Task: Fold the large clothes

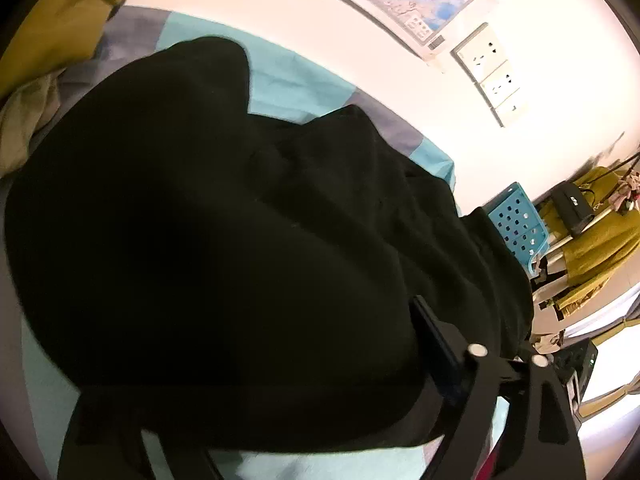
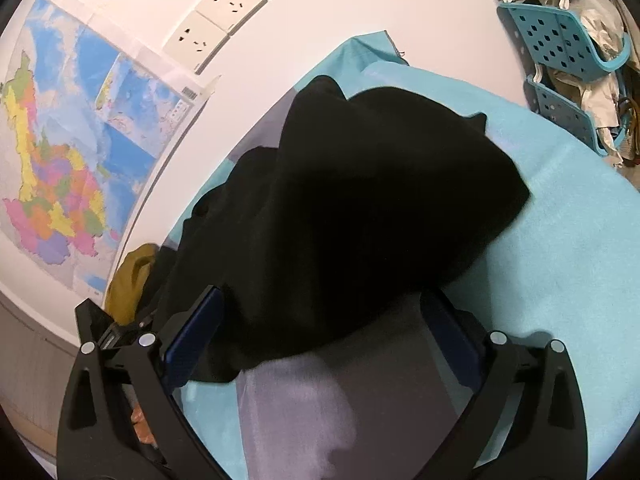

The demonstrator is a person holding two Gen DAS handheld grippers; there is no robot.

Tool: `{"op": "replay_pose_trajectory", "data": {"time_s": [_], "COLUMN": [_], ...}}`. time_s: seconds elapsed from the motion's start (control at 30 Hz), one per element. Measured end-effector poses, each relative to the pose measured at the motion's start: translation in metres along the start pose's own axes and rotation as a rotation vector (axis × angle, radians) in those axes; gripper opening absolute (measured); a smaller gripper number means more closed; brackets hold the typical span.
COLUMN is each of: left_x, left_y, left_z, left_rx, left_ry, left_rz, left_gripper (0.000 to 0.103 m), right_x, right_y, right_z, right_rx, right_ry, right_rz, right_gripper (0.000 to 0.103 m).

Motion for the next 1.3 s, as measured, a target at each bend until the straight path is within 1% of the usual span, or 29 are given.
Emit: {"op": "replay_pose_trajectory", "data": {"time_s": [0.03,0.1,0.17,0.2,0.23,0.27,0.3,0.33,0.4,0.47,0.5,0.53,0.57,0.6,0.63,0.67,0.7,0.73,0.77,0.83,0.9,0.93,0.97,1.0,1.03,1.1,1.17,1.27,1.3], "left_x": [0.0,-0.001,0.0,0.001,0.003,0.004,0.003,0.001,0.0,-0.006,-0.006,-0.005,-0.004,-0.003,-0.001,0.0,0.0,0.0,0.001,0.007,0.014,0.014,0.011,0.007,0.001,0.0,0.002,0.003,0.004], "left_y": [0.003,0.007,0.01,0.011,0.011,0.011,0.012,0.011,0.011,0.011,0.013,0.014,0.014,0.014,0.014,0.015,0.015,0.015,0.015,0.013,0.012,0.012,0.014,0.016,0.017,0.018,0.019,0.019,0.019], "left_z": [-0.001,-0.002,-0.002,-0.003,-0.002,-0.001,0.002,0.006,0.008,0.002,0.001,0.001,0.001,0.0,-0.001,-0.001,-0.001,0.001,0.003,0.007,0.007,0.005,0.002,0.001,-0.001,-0.001,-0.002,-0.003,-0.002], "left_rx": [-0.008,-0.018,-0.033,-0.041,-0.041,-0.036,-0.031,-0.018,-0.015,-0.025,-0.023,-0.014,-0.014,-0.016,-0.018,-0.021,-0.024,-0.027,-0.028,-0.015,-0.005,-0.01,-0.019,-0.026,-0.032,-0.03,-0.032,-0.036,-0.037], "left_ry": [-0.008,-0.013,0.0,0.024,0.039,0.041,0.041,0.032,0.028,0.037,0.023,0.031,0.044,0.061,0.073,0.078,0.077,0.066,0.06,0.08,0.111,0.122,0.116,0.101,0.075,0.053,0.068,0.079,0.078], "left_rz": [0.016,0.038,0.031,0.02,0.008,-0.005,-0.007,-0.007,-0.024,-0.006,0.004,0.003,-0.003,-0.012,-0.021,-0.02,-0.017,-0.013,-0.014,-0.036,-0.069,-0.08,-0.062,-0.037,-0.007,-0.001,-0.009,-0.006,-0.004], "left_gripper": [0.088,0.088,0.088,0.086,0.077,0.072,0.065,0.062,0.063,0.076,0.081,0.081,0.081,0.081,0.081,0.08,0.076,0.068,0.066,0.059,0.059,0.065,0.068,0.075,0.078,0.078,0.079,0.078,0.075], "right_x": [-0.003,-0.01,-0.014,-0.019,-0.02,-0.022,-0.021,-0.021,-0.017,-0.019,-0.021,-0.023,-0.026,-0.028,-0.03,-0.03,-0.029,-0.026,-0.024,-0.023,-0.02,-0.018,-0.016,-0.015,-0.015,-0.019,-0.023,-0.026,-0.027], "right_y": [0.005,0.017,0.025,0.029,0.03,0.031,0.032,0.032,0.03,0.031,0.033,0.033,0.034,0.033,0.033,0.033,0.033,0.033,0.034,0.032,0.031,0.031,0.032,0.032,0.032,0.033,0.033,0.035,0.035], "right_z": [-0.006,-0.018,-0.027,-0.034,-0.037,-0.04,-0.043,-0.044,-0.047,-0.045,-0.046,-0.046,-0.047,-0.049,-0.051,-0.053,-0.053,-0.053,-0.051,-0.044,-0.041,-0.042,-0.043,-0.045,-0.045,-0.047,-0.049,-0.052,-0.054], "right_rx": [0.003,0.011,0.011,0.0,0.001,-0.002,-0.008,-0.011,-0.026,-0.029,-0.033,-0.035,-0.037,-0.038,-0.036,-0.037,-0.038,-0.042,-0.045,-0.04,-0.048,-0.055,-0.061,-0.065,-0.059,-0.06,-0.057,-0.048,-0.05], "right_ry": [-0.005,-0.017,-0.01,0.007,0.016,0.031,0.042,0.051,0.066,0.075,0.084,0.085,0.081,0.067,0.049,0.045,0.046,0.059,0.072,0.088,0.093,0.093,0.091,0.093,0.094,0.082,0.068,0.059,0.054], "right_rz": [-0.001,0.008,0.005,0.016,0.019,0.023,0.029,0.032,0.023,0.024,0.026,0.029,0.038,0.051,0.065,0.077,0.081,0.073,0.072,0.087,0.083,0.074,0.066,0.06,0.059,0.071,0.08,0.085,0.093], "right_gripper": [0.098,0.099,0.099,0.099,0.093,0.069,0.061,0.055,0.054,0.06,0.063,0.067,0.069,0.068,0.063,0.061,0.051,0.044,0.04,0.037,0.037,0.04,0.043,0.044,0.046,0.051,0.055,0.055,0.054]}}
Point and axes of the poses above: each gripper's, at about its wrist camera, not at the fingertips, and z roughly against the way its jaws point, x to its right, y to its top, the point moved 3 cm from there along -z, roughly the way its jaws point, and after that the axes turned 12 degrees about -x, right-handed, at the moved point
